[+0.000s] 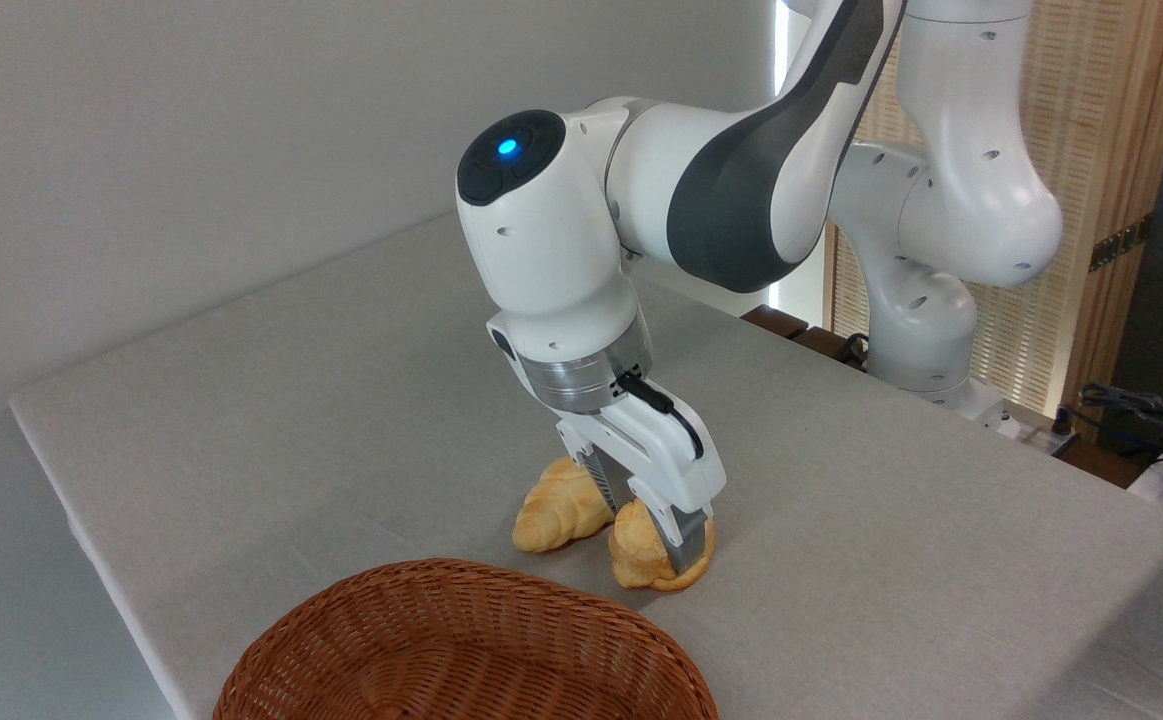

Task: Put bread into the basket
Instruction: 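Lift the bun and carry it over the wicker basket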

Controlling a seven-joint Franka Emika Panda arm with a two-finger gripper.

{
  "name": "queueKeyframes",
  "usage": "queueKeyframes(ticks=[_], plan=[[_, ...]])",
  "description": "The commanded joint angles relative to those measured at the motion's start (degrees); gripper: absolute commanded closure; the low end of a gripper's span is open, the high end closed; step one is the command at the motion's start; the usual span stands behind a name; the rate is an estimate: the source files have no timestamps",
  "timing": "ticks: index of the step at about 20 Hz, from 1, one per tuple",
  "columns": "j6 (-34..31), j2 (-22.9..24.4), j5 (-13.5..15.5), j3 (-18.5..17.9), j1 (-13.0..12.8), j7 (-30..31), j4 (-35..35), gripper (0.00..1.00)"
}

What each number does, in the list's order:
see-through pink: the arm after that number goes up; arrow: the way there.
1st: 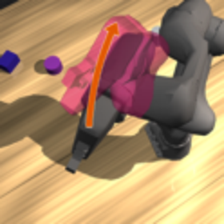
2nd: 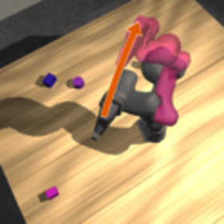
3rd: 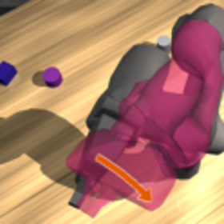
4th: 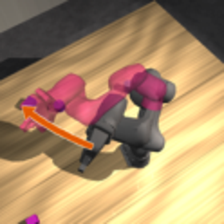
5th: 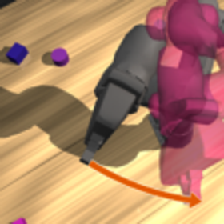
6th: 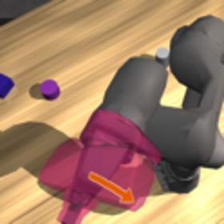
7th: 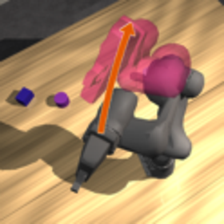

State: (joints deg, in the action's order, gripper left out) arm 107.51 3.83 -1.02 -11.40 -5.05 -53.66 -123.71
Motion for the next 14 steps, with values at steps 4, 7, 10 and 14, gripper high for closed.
queueKeyframes(ticks=[4,7,10,14], plan=[[0.42,0.74,5.13,0.06,-0.13,-0.31,8.03,0.45],[0.95,-1.01,7.34,-0.12,-0.04,1.96,12.25,0.45],[6.38,-3.03,7.0,0.14,-0.04,8.89,15.32,0.44],[12.88,-6.82,6.64,0.06,-0.04,14.45,19.46,0.11]])
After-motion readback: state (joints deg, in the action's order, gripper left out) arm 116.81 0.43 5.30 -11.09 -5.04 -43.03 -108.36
